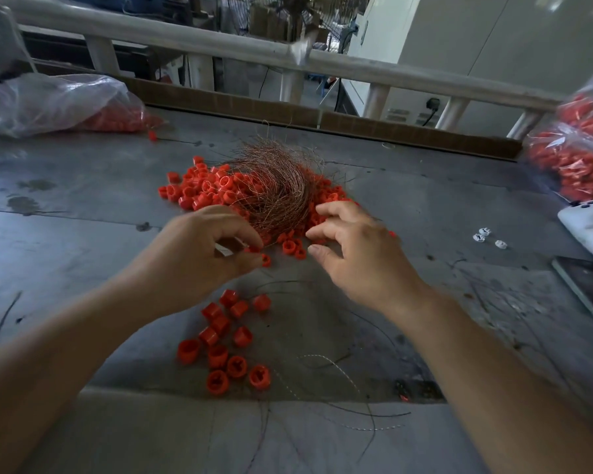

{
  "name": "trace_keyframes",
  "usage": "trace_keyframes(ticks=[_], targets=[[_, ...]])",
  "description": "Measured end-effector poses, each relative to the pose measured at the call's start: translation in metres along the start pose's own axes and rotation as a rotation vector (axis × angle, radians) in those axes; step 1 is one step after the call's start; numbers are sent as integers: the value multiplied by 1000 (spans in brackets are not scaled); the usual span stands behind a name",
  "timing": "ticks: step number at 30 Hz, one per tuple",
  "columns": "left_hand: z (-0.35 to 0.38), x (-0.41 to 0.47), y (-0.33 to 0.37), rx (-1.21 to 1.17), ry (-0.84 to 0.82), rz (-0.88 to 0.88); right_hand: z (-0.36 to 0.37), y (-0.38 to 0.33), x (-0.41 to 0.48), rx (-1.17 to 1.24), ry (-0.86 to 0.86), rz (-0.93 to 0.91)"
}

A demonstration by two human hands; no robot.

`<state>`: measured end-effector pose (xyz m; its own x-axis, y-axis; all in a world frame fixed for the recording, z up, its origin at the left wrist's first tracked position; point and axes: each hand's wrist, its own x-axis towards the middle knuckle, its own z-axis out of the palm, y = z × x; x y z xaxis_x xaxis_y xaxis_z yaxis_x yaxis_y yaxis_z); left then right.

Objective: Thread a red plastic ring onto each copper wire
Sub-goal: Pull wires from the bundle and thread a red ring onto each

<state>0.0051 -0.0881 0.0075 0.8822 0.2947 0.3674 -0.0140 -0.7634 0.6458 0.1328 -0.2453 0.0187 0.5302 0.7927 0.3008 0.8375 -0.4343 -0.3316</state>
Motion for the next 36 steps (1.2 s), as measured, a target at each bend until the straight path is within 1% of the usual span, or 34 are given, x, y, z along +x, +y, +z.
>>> trace_keyframes(ticks=[3,7,10,12,17,22,27,30,32,36], targets=[[4,2,-5,44,-24,33,7,-2,4,-2,-15,-62],[4,2,-9,33,-39,68,13,-4,9,12,-45,-142],[5,3,-10,25,-45,81,18,-4,12,33,-134,-151],[4,3,-10,22,-52,79,21,-4,13,38,-134,-147],[3,4,-10,44,-51,88,18,-6,12,103,83,-167],[0,2,-8,31,-44,73,14,-11,10,138,279,-269],[-2,0,-6,21,-47,60,11,-12,9,252,360,-231],[-3,0,-6,10,-5,19,10,-13,8,249,386,-264],[-6,0,-6,-65,23,-32,8,-14,7,265,415,-272],[-20,-3,5,-522,10,-58,3,-16,5,260,469,-308]])
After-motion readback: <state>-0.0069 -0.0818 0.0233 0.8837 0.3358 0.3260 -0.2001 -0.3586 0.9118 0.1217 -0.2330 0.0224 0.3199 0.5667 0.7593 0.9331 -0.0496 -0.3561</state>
